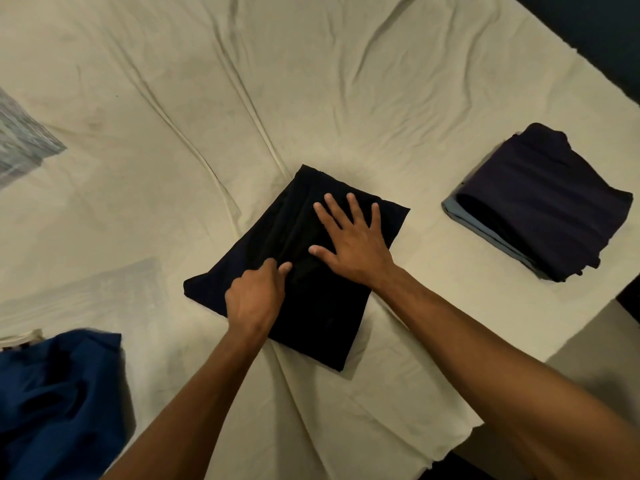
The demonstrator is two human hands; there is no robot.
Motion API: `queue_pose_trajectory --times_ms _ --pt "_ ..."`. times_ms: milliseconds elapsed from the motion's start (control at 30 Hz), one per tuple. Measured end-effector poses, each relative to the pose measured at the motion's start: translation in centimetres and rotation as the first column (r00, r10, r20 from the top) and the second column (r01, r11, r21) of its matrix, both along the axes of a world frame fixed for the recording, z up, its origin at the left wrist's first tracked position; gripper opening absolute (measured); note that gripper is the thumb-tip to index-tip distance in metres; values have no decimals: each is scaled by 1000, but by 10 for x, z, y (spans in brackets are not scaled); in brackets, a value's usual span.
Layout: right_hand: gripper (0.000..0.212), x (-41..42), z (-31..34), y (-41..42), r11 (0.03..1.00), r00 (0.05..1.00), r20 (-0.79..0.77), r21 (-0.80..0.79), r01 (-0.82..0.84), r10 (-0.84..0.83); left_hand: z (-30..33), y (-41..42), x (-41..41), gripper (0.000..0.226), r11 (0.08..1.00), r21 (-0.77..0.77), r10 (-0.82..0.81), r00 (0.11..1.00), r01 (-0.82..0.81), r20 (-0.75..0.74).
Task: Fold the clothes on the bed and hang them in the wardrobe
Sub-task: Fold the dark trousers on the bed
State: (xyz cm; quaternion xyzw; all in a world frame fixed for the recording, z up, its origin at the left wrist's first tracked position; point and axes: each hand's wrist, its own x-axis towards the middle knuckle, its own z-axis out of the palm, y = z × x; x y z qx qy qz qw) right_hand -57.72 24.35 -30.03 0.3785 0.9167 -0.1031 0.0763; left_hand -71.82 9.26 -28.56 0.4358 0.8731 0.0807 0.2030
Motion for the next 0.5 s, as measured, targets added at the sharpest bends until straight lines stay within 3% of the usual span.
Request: queue_pose_trajectory --times_ms 100,167,233,300,367,433,500 --pt "92 -2 -8 25 996 995 92 -71 45 -38 -10 -15 -8 46 999 -48 3 998 -6 -62" --pt "101 -3 -6 40 985 986 113 -106 137 -125 -12 -24 -8 43 999 14 53 997 -52 -62" --pt "105 1 2 54 968 974 87 -121 218 -209 -7 -35 -4 42 950 142 271 961 -277 62" --pt "101 7 8 68 949 958 69 -136 284 -277 -2 -56 3 48 772 186 561 790 -607 248" --pt "94 12 11 80 925 945 84 -192 327 -317 -6 -78 13 62 569 85 741 555 -818 377" --pt "89 15 12 86 890 934 71 -283 357 -351 -12 -87 24 75 520 -80 766 423 -850 485" --pt "84 15 13 89 863 926 63 -342 370 -372 -8 -78 29 67 506 -164 651 250 -847 717"
